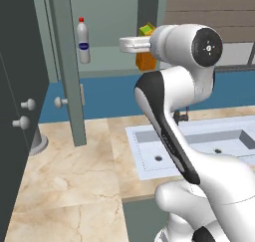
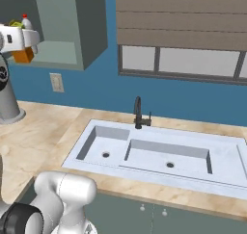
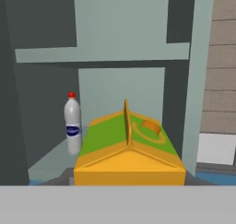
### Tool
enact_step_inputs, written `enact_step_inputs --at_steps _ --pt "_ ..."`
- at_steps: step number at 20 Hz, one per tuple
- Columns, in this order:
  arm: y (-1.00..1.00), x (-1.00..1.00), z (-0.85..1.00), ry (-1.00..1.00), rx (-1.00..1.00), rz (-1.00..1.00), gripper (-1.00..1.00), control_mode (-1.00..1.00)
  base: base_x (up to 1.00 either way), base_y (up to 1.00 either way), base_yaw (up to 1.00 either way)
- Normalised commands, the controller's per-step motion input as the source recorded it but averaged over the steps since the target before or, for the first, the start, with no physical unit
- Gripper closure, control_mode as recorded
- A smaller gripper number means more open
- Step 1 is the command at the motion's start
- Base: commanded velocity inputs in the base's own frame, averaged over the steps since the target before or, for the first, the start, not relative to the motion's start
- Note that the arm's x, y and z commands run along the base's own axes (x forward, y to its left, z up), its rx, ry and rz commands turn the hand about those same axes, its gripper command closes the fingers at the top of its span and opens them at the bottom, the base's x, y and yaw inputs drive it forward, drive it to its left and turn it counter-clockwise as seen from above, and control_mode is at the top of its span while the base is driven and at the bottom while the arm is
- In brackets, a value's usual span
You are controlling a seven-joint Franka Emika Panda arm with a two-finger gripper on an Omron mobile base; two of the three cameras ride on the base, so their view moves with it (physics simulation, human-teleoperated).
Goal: Sort all alcoholic drinks to one cabinet, and non-alcoholic drinks to the other.
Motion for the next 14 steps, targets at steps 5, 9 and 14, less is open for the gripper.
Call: enact_step_inputs --at_steps 5,9,14 --pt "0.02 0.3 -0.06 0.0 0.0 0.0 1.0 -1.0 0.0 0.0 0.0" --pt "0.12 0.21 -0.17 0.0 0.0 0.0 1.0 -1.0 0.0 0.0 0.0" --pt "0.19 0.25 -0.14 0.0 0.0 0.0 1.0 -1.0 0.0 0.0 0.0"
